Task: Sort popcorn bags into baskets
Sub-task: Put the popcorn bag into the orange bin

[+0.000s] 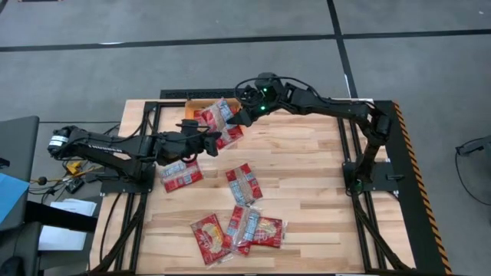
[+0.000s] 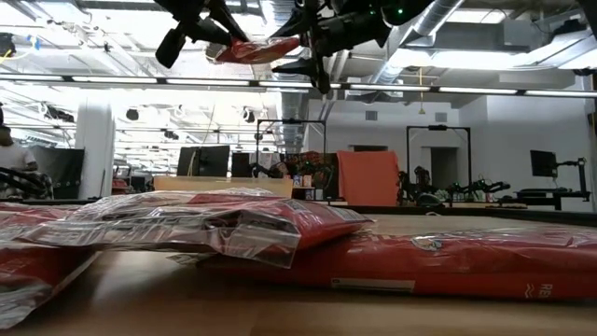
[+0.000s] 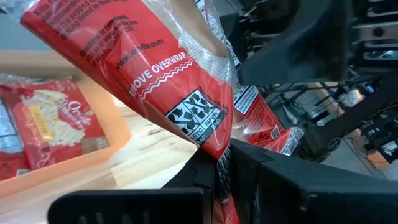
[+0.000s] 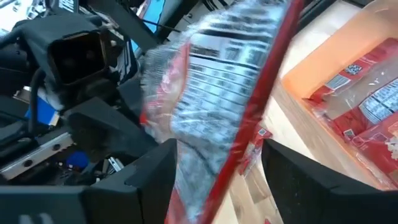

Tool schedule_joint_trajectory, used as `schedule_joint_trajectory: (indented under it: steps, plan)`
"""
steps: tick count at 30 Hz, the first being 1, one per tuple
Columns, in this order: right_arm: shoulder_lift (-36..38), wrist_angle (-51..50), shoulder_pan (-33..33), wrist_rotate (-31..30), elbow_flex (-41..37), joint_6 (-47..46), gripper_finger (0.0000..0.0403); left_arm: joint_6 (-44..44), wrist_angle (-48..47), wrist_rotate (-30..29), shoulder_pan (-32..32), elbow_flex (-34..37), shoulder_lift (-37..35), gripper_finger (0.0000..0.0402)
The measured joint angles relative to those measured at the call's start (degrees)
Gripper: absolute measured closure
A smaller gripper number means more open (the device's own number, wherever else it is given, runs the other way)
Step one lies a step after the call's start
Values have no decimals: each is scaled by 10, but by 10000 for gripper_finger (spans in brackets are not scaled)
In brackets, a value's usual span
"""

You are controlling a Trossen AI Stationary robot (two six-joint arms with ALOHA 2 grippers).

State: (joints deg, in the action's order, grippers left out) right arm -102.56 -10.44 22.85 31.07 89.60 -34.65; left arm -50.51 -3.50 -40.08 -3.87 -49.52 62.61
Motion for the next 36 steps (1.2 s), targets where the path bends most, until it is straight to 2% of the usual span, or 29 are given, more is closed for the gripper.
schedule_joint_trajectory:
  steps: [4, 10, 13, 20, 24, 27, 29, 32, 36]
  plan:
    - [0, 9, -3, -10, 0, 2, 205, 3, 0, 3, 0, 0, 0, 395]
    - [0, 17, -4, -6, 0, 6, 335, 3, -3, 7, 0, 0, 0, 391]
    - [1, 25, -7, -7, 0, 11, 384, -1, -9, -5, 0, 0, 0, 375]
    - [0, 41, 1, -50, 0, -13, 378, 1, -63, -13, 0, 0, -20, 283]
    - [0, 55, 21, -74, 0, -27, 392, -2, -127, -12, 0, 0, -62, 218]
    - [0, 64, 30, -120, 0, -29, 392, -12, -174, -23, 0, 0, -104, 181]
    - [-13, 81, 29, -149, 1, -30, 385, -31, -202, -36, 0, 0, -132, 167]
    - [-50, 113, 28, -149, -1, -60, 380, -40, -225, -56, 1, 0, -169, 159]
    - [-113, 211, 21, -148, -1, -116, 384, -39, -239, -68, 1, 0, -199, 158]
